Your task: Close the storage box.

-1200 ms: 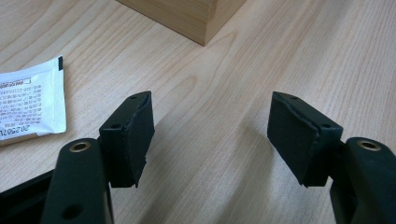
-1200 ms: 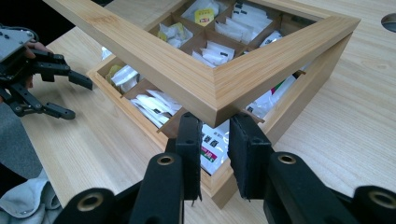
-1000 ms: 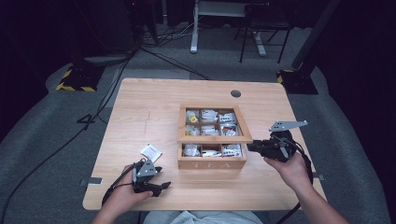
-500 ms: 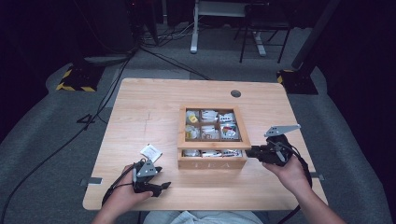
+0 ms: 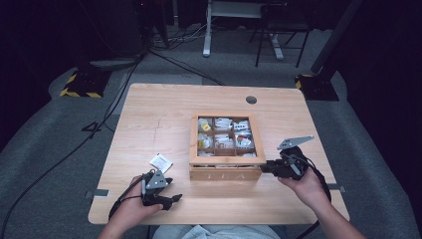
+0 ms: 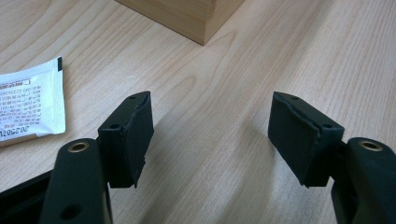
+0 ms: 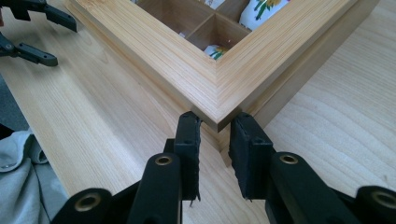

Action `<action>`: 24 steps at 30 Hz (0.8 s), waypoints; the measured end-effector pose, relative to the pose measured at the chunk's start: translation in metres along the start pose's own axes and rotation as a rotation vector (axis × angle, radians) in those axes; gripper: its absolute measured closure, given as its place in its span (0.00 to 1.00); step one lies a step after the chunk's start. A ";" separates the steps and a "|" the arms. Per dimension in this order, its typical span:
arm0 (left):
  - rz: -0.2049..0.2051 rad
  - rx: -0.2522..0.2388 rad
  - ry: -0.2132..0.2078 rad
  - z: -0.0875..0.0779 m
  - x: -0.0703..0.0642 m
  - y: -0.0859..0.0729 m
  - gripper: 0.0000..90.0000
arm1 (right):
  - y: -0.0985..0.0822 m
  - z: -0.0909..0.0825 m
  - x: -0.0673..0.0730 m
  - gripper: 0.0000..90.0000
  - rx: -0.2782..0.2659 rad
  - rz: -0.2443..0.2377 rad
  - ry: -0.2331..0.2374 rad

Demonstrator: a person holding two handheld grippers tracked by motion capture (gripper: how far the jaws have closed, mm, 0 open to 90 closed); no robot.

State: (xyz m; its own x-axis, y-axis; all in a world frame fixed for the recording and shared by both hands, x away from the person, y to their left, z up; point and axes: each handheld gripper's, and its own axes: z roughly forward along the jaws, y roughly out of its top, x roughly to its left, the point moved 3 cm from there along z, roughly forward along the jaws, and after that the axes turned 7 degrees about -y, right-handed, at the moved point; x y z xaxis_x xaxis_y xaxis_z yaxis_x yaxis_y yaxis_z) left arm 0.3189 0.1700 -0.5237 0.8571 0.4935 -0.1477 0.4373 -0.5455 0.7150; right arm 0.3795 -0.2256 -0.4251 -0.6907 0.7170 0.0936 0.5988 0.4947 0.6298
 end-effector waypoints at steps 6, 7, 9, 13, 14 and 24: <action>0.001 0.000 0.000 0.000 0.000 0.000 0.35 | -0.002 0.003 -0.001 0.81 0.019 -0.001 0.004; 0.001 0.000 0.000 0.000 0.000 0.000 0.35 | -0.003 0.004 -0.001 0.81 0.026 -0.001 0.004; 0.001 0.000 0.001 0.000 0.000 0.000 0.35 | -0.004 0.005 -0.001 0.81 0.035 -0.003 0.003; 0.002 0.001 0.002 0.000 0.000 0.000 0.35 | -0.005 0.007 -0.001 0.81 0.045 -0.002 0.005; 0.002 0.001 0.001 0.000 0.000 0.000 0.35 | -0.005 0.007 -0.001 0.81 0.046 -0.004 0.007; 0.001 0.000 0.001 0.000 0.000 0.000 0.35 | -0.007 0.012 -0.002 0.81 0.076 -0.006 0.009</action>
State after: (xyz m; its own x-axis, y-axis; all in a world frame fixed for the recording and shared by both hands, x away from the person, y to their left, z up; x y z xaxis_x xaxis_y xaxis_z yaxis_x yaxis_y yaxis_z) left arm 0.3188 0.1699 -0.5238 0.8574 0.4935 -0.1460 0.4363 -0.5465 0.7149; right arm 0.3816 -0.2248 -0.4385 -0.6978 0.7096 0.0973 0.6236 0.5351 0.5699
